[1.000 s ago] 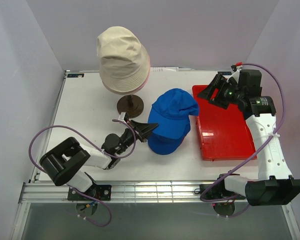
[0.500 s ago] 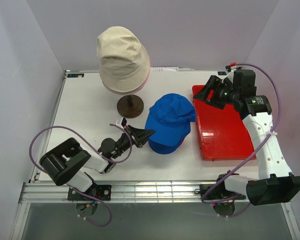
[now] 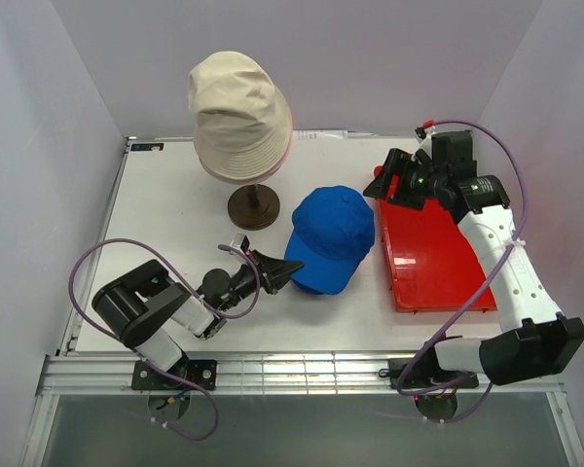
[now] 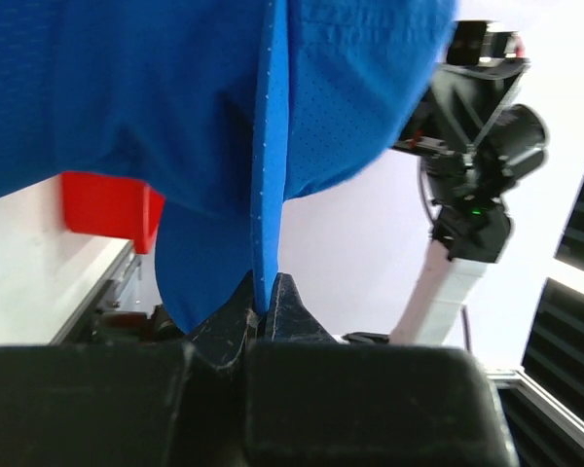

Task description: Stack the hats

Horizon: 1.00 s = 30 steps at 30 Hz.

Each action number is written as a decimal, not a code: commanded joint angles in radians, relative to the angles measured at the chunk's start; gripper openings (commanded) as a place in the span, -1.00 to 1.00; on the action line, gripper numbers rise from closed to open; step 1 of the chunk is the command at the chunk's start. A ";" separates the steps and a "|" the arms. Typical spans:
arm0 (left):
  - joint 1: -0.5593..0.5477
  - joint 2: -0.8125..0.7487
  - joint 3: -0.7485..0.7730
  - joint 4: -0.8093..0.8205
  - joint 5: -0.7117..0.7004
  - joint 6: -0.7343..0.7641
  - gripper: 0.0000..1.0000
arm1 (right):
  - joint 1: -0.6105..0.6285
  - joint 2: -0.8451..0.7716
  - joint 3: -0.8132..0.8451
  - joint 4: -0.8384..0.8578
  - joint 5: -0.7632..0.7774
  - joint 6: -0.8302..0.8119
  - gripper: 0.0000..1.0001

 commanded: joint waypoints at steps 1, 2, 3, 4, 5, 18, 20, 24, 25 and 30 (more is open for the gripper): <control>0.012 0.045 -0.032 0.242 0.018 0.030 -1.00 | 0.041 0.040 0.088 0.018 0.053 -0.051 0.52; 0.012 0.048 -0.033 0.242 0.020 0.027 -1.00 | 0.052 0.051 0.113 0.011 0.067 -0.063 0.52; 0.011 0.052 -0.035 0.243 0.020 0.026 -1.00 | 0.066 0.067 0.125 0.004 0.094 -0.069 0.51; 0.011 0.055 -0.041 0.243 0.015 0.024 -1.00 | 0.097 0.075 0.136 -0.002 0.110 -0.074 0.51; 0.012 0.053 -0.043 0.243 0.015 0.024 -1.00 | 0.111 0.083 0.148 -0.005 0.124 -0.083 0.51; 0.012 0.076 -0.085 0.243 0.009 0.030 -1.00 | 0.281 0.130 0.167 -0.028 0.283 -0.125 0.47; 0.012 0.090 -0.092 0.242 0.010 0.036 -1.00 | 0.292 0.135 0.162 -0.029 0.288 -0.129 0.45; 0.014 0.121 -0.107 0.243 0.018 0.043 -1.00 | 0.316 0.143 0.158 -0.037 0.340 -0.134 0.43; 0.014 0.128 -0.113 0.242 0.018 0.043 -1.00 | 0.319 0.143 0.156 -0.036 0.343 -0.135 0.43; 0.015 0.186 -0.125 0.242 0.023 0.046 -1.00 | 0.328 0.137 0.142 -0.034 0.354 -0.135 0.42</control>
